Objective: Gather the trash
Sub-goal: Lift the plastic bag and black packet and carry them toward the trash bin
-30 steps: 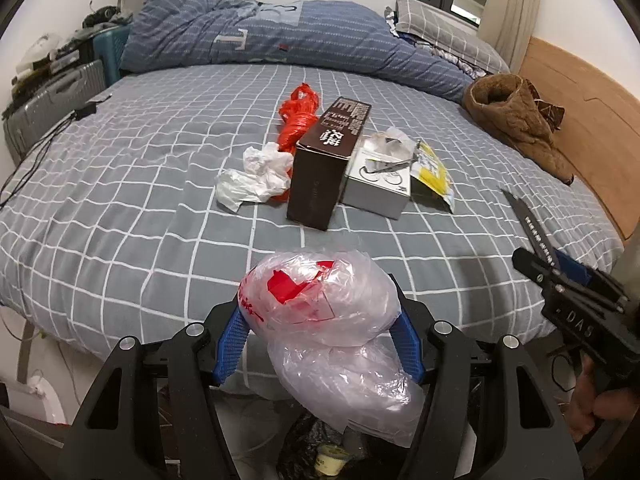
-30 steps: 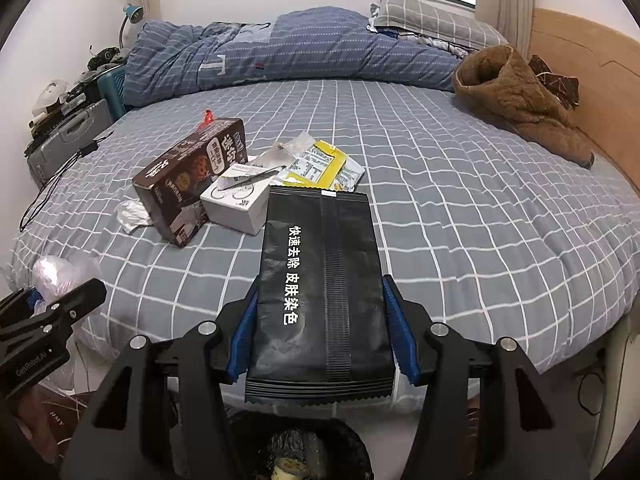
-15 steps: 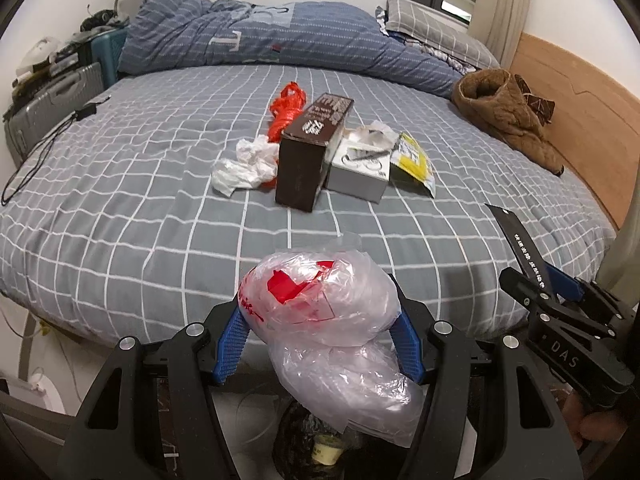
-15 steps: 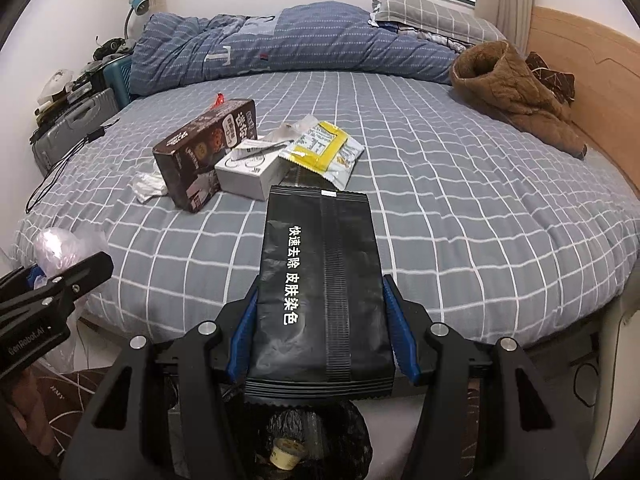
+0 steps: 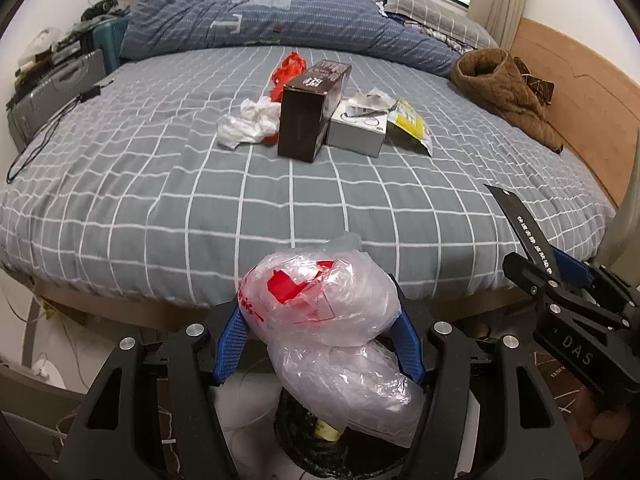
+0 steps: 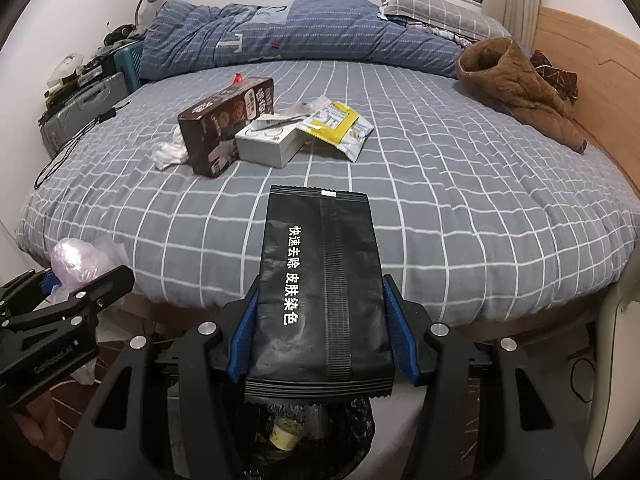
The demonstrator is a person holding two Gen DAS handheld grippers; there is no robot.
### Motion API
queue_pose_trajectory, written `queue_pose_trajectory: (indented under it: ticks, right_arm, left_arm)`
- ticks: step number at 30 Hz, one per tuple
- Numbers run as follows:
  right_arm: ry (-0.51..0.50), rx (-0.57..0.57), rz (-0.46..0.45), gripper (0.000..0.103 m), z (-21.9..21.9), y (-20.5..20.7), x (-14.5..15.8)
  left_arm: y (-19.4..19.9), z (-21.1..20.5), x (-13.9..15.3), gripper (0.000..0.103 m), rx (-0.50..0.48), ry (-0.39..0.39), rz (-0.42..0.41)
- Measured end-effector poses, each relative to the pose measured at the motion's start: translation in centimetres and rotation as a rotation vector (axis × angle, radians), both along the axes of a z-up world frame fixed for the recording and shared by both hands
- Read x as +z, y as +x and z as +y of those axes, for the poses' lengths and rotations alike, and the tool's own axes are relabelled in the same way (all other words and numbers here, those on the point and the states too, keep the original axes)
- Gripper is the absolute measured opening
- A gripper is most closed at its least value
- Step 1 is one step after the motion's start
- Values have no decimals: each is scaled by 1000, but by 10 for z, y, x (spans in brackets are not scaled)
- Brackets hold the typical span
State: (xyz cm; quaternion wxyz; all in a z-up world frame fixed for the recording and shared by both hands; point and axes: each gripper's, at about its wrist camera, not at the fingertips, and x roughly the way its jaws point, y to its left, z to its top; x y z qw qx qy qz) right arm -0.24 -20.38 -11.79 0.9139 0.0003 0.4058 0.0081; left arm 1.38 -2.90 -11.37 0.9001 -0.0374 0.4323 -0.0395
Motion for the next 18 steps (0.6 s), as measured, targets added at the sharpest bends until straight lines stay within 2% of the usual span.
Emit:
queue_pose_trajectory:
  ticks: [18]
  right_arm:
    - [-3,26,29,54,17,-48,-5]
  left_arm:
    - [-42,-2,0,61,-2,6,23]
